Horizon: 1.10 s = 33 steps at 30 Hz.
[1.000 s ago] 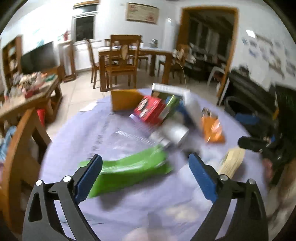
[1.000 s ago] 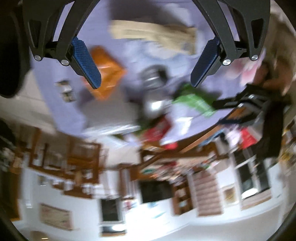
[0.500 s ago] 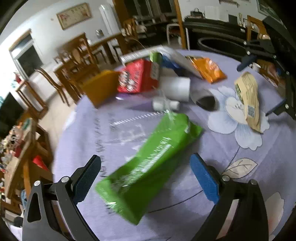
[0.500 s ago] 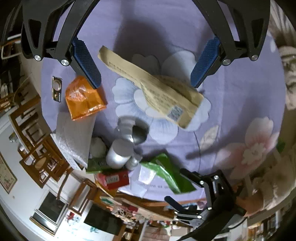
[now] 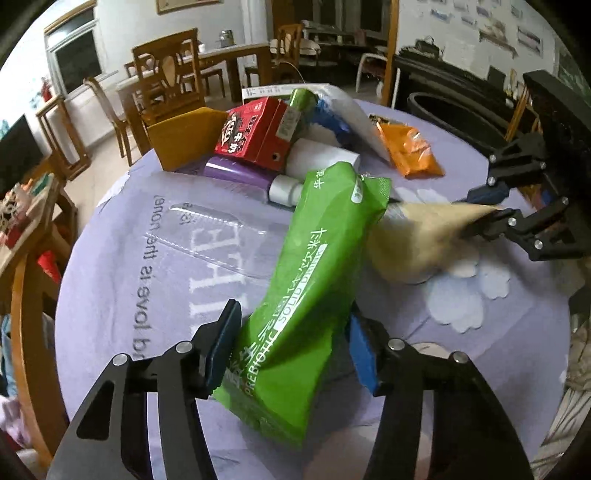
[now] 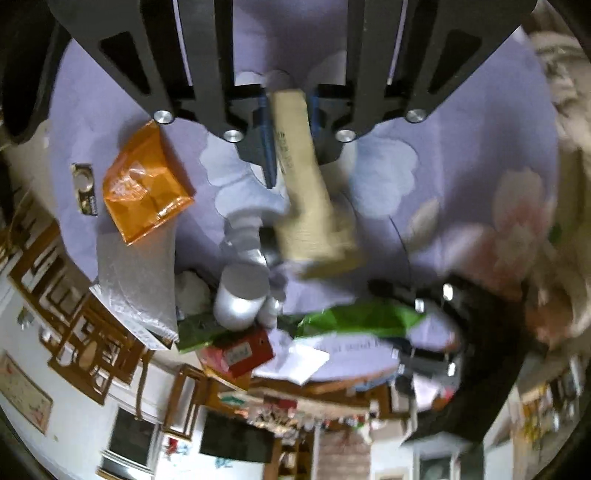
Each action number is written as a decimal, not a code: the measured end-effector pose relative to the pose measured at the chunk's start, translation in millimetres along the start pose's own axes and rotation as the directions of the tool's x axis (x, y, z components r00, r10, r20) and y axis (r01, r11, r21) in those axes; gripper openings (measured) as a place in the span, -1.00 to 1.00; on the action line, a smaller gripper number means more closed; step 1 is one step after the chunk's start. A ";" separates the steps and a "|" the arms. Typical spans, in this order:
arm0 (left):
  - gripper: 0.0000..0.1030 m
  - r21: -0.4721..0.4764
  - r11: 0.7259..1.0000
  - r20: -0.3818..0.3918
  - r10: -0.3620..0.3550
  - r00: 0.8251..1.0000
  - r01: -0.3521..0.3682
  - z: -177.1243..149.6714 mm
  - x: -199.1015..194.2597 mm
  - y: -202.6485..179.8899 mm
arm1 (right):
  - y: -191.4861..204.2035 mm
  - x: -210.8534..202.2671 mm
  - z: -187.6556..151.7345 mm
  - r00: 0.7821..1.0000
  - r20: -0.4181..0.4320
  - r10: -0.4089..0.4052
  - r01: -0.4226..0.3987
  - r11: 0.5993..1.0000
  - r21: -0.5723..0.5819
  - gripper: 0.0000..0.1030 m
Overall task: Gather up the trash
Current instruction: 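Grasp the tan paper wrapper with the right tool while the left tool grasps the green snack bag, then lower both held items into the black bin and open both tools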
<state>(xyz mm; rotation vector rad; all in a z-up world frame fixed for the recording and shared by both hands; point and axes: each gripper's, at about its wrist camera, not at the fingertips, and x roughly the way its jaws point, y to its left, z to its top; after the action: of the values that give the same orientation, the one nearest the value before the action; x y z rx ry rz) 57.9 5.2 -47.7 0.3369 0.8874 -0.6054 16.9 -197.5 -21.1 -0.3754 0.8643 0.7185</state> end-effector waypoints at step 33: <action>0.05 -0.053 0.969 0.217 -0.223 0.950 0.240 141.6 25.4 -154.7 | -188.8 -161.3 -150.5 0.834 0.430 -0.345 -0.079 0.697 0.712 -0.82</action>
<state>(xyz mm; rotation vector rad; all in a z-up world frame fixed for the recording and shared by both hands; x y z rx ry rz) 62.0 -197.5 11.7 0.0941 0.7498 -0.8051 -4.3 -484.2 19.4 0.4586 0.4975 0.2626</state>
